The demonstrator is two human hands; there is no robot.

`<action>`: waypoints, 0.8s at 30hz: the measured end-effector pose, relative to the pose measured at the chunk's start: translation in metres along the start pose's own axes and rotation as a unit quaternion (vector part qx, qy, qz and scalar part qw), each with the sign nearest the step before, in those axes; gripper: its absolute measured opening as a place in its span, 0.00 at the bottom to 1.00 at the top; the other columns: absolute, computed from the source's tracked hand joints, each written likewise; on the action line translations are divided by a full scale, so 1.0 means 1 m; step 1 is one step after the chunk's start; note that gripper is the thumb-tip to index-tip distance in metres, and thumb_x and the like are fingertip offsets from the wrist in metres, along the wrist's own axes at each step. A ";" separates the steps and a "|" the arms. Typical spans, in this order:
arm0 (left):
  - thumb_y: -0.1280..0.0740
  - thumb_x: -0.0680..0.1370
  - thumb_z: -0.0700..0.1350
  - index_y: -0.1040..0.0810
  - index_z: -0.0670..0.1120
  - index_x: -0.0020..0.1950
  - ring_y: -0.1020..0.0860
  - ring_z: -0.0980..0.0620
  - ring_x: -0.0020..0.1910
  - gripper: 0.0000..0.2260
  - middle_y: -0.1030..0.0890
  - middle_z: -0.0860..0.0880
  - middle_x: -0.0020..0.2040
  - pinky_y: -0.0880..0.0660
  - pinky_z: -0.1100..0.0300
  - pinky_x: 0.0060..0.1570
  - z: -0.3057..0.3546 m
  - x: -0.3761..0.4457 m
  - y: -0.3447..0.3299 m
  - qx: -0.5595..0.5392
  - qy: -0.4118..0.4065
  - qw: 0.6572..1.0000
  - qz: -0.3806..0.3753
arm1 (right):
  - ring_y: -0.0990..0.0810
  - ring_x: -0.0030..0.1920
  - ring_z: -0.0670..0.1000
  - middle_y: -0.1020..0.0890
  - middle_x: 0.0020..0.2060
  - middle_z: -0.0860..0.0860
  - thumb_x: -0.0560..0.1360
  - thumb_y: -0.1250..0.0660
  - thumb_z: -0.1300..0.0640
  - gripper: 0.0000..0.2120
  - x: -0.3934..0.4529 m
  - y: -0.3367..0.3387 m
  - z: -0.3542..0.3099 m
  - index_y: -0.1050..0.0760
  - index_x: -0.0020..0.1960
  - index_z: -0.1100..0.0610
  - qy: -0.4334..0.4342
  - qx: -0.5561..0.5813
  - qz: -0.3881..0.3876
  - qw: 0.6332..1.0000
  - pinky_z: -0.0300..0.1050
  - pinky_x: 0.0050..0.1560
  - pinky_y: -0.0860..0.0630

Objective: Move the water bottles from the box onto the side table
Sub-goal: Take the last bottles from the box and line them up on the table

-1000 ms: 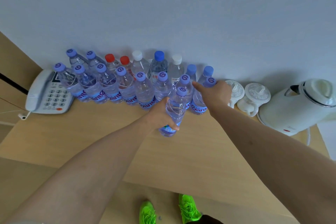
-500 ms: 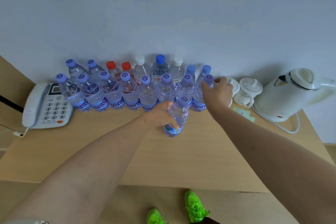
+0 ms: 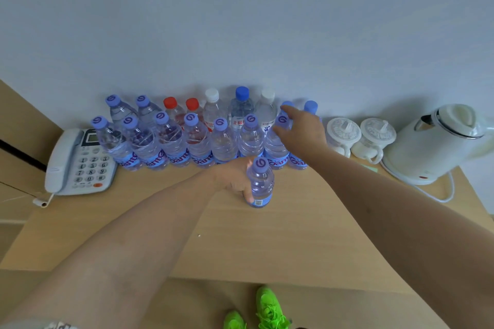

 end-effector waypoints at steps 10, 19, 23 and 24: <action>0.21 0.67 0.35 0.28 0.45 0.71 0.23 0.48 0.63 0.34 0.21 0.49 0.64 0.27 0.51 0.66 -0.007 -0.010 0.008 -0.003 -0.010 1.000 0.025 | 0.25 0.34 0.46 0.23 0.33 0.46 0.74 0.30 0.46 0.10 -0.012 -0.014 -0.031 0.21 0.42 0.52 0.020 0.183 -0.002 0.983 0.39 0.34 0.30; 0.22 0.70 0.35 0.28 0.53 0.60 0.24 0.57 0.49 0.25 0.23 0.61 0.47 0.31 0.78 0.34 -0.070 -0.057 0.063 -0.001 -0.040 0.999 0.028 | 0.18 0.55 0.44 0.15 0.51 0.45 0.67 0.21 0.58 0.21 -0.061 -0.081 -0.117 0.19 0.58 0.48 0.084 0.160 -0.323 0.929 0.40 0.54 0.21; 0.22 0.69 0.33 0.25 0.50 0.59 0.23 0.55 0.52 0.24 0.20 0.57 0.51 0.30 0.78 0.36 -0.123 -0.092 0.091 -0.012 -0.052 0.998 0.036 | 0.18 0.44 0.39 0.15 0.44 0.45 0.67 0.23 0.61 0.14 -0.077 -0.109 -0.175 0.17 0.52 0.52 0.082 0.165 -0.275 0.944 0.40 0.47 0.21; 0.22 0.69 0.34 0.24 0.49 0.60 0.22 0.56 0.51 0.24 0.20 0.56 0.52 0.28 0.76 0.39 -0.134 -0.102 0.101 -0.010 -0.056 0.997 0.043 | 0.20 0.39 0.37 0.16 0.43 0.46 0.67 0.23 0.61 0.13 -0.080 -0.117 -0.191 0.17 0.51 0.53 0.089 0.142 -0.260 0.951 0.38 0.43 0.23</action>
Point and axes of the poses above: each hand's wrist, its own x-axis towards the middle knuckle, its own y-axis out of the back of the hand, z = x × y, the point moved 7 cm from there along x, towards the middle knuckle
